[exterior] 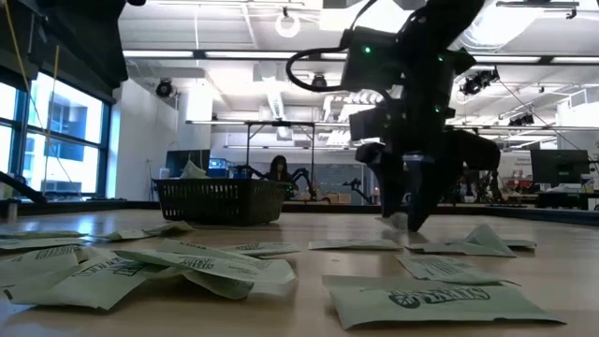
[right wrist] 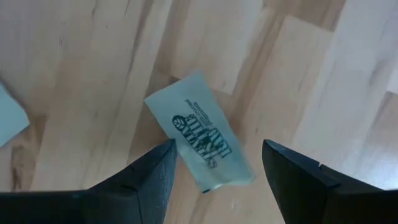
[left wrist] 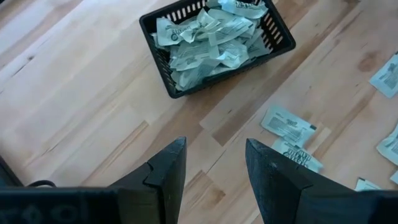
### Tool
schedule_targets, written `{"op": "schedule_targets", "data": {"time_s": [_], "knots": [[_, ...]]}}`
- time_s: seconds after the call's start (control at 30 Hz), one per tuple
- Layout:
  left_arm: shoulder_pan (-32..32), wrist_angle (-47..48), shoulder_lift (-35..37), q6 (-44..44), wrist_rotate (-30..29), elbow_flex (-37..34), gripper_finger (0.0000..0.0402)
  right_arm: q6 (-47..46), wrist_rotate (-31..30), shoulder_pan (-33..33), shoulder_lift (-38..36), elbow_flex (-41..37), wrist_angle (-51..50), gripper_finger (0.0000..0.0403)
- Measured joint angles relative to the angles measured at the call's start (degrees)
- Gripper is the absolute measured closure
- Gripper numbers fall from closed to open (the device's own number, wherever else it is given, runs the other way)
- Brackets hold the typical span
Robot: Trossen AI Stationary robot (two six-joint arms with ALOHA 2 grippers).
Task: Pick and place Stevia / Truvia into bins
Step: Put the green stevia packet into the black basket
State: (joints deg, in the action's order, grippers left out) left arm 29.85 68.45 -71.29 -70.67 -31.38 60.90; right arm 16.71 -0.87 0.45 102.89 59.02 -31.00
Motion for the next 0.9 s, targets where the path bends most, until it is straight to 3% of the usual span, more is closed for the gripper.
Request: {"op": "schedule_targets", "data": {"time_s": [0.17, 0.27, 0.6, 0.73, 0.9], "knots": [[0.0, 0.0, 0.0, 0.0, 0.1, 0.0, 0.0202, -0.5, 0.9, -0.2, -0.1, -1.5, 2.0, 0.0176], [0.0, 0.0, 0.0, 0.0, 0.0, 0.0, 0.0202, -3.4, 2.0, -0.9, -0.2, -1.8, 1.7, 0.02], [0.0, 0.1, 0.0, -0.3, -0.5, 0.0, 0.0202, -12.9, 7.6, -4.0, -0.8, -1.4, 2.0, 0.0391], [0.0, 0.1, 0.0, -1.6, -0.5, 0.0, 0.0202, -16.9, 6.6, -4.9, -2.8, 3.5, 2.4, 0.0381], [0.0, 0.1, 0.0, -1.8, -0.4, 0.0, 0.0202, -17.9, 4.5, -6.8, -2.4, 13.9, 8.7, 0.0398]]}}
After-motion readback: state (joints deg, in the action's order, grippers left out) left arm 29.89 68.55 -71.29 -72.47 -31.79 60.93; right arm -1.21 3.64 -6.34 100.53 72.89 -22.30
